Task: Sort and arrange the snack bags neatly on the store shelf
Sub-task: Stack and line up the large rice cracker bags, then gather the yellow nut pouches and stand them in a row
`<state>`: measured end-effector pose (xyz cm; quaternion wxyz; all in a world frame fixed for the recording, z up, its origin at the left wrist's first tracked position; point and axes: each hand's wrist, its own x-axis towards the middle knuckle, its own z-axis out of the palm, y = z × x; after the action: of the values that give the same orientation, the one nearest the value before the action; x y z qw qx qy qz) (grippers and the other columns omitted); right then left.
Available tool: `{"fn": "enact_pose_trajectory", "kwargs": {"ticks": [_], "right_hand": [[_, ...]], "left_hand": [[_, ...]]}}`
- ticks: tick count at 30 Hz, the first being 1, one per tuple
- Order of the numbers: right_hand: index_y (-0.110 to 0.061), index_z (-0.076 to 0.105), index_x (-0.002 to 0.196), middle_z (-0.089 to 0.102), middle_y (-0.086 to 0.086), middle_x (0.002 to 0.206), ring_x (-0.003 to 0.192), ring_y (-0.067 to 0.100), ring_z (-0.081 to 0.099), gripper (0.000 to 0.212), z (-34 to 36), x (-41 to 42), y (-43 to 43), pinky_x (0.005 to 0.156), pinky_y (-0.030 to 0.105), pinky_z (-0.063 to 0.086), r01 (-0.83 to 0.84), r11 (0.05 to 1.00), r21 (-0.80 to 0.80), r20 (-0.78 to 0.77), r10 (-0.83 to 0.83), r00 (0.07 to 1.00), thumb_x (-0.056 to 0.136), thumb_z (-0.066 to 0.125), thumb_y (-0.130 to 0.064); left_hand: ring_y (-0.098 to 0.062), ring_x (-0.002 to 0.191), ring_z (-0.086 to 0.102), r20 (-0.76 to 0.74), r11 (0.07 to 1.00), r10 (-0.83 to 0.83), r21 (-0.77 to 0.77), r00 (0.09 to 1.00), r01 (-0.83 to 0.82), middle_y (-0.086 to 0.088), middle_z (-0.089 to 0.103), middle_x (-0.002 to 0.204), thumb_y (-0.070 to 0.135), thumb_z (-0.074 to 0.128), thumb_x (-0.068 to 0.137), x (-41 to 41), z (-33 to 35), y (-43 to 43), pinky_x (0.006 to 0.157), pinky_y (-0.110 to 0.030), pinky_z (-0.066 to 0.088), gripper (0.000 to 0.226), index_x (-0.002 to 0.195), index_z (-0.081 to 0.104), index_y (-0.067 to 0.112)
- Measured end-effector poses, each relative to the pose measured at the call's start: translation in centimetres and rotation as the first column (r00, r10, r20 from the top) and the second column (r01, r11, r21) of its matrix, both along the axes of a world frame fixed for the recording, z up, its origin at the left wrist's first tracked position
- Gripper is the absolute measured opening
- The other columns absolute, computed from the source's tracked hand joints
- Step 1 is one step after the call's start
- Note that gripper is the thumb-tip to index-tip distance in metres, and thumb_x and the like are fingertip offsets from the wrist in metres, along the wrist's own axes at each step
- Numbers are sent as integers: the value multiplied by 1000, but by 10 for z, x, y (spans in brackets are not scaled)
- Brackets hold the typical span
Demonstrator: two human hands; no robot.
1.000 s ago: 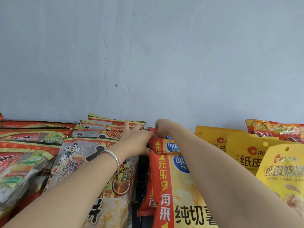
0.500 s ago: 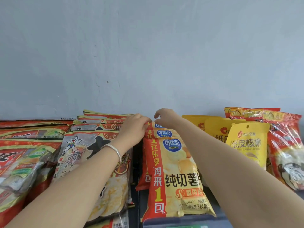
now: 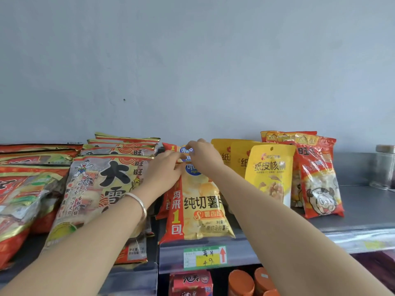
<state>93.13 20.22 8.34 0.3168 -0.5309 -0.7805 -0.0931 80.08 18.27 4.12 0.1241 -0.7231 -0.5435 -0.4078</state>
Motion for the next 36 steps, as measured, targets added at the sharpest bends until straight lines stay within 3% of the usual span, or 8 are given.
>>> {"fn": "enact_pose_trajectory", "kwargs": {"ticks": [4, 10, 14, 19, 26, 31, 33, 36], "right_hand": [[-18, 56, 126, 54, 10, 121, 109, 30, 52, 36, -2, 20, -23, 64, 33, 42, -57, 990, 128, 69, 48, 996, 94, 47, -7], [-20, 55, 129, 52, 6, 128, 121, 27, 45, 37, 8, 75, -69, 75, 33, 39, -114, 966, 234, 156, 79, 985, 94, 48, -9], [-20, 56, 129, 53, 5, 128, 124, 28, 43, 39, 8, 117, -95, 86, 36, 42, -106, 945, 310, 144, 64, 988, 93, 46, -11], [-20, 50, 135, 46, 5, 139, 132, 28, 36, 41, -12, 172, -100, 98, 40, 37, 16, 950, 313, -46, -2, 999, 94, 49, -19], [-17, 18, 151, 28, 13, 150, 135, 33, 32, 70, -64, 219, -77, 103, 41, 34, 74, 997, 30, -396, -56, 916, 95, 51, -41], [-19, 14, 153, 24, 13, 152, 137, 33, 32, 77, -94, 225, -51, 106, 45, 33, -40, 985, -168, -598, -70, 798, 93, 48, -53], [-19, 15, 152, 25, 11, 153, 137, 29, 33, 75, -101, 223, -42, 106, 42, 32, -124, 980, -158, -675, -16, 737, 93, 47, -53], [-21, 19, 152, 30, 6, 154, 139, 23, 32, 70, -110, 220, -33, 110, 41, 29, -203, 974, -106, -823, 29, 567, 95, 44, -52]], "left_hand": [[-21, 117, 51, 56, 999, 19, -30, 998, -17, -1, 56, 127, 33, 49, 94, 23, -1, -19, 91, -36, 44, 32, 124, 57, 23], [-25, 116, 52, 117, 999, 13, -53, 993, -7, -5, 59, 123, 28, 47, 93, 83, 6, -58, 92, -40, 46, 31, 120, 59, 23], [-24, 125, 45, 176, 999, -6, -33, 984, 12, -5, 51, 134, 28, 51, 93, 120, 2, -79, 101, -39, 39, 37, 130, 51, 22], [-23, 138, 25, 265, 992, -46, -97, 963, 74, -8, 30, 148, 28, 55, 92, 162, -14, -89, 110, -36, 24, 63, 146, 25, 17], [-22, 145, 1, 491, 968, -57, -187, 869, 169, -10, 0, 157, 28, 56, 92, 199, -49, -74, 115, -38, 8, 86, 149, -7, 14], [-21, 144, 11, 663, 956, -96, -147, 742, 255, -9, 11, 157, 33, 58, 90, 208, -74, -52, 118, -38, 12, 87, 150, -1, 12], [-21, 141, 23, 744, 940, -133, -116, 655, 322, -8, 25, 153, 33, 60, 89, 208, -78, -41, 116, -43, 20, 81, 150, 10, 13], [-16, 136, 31, 835, 905, -135, -114, 533, 409, 0, 33, 149, 43, 60, 87, 209, -77, -27, 114, -40, 24, 77, 148, 19, 18]]}}
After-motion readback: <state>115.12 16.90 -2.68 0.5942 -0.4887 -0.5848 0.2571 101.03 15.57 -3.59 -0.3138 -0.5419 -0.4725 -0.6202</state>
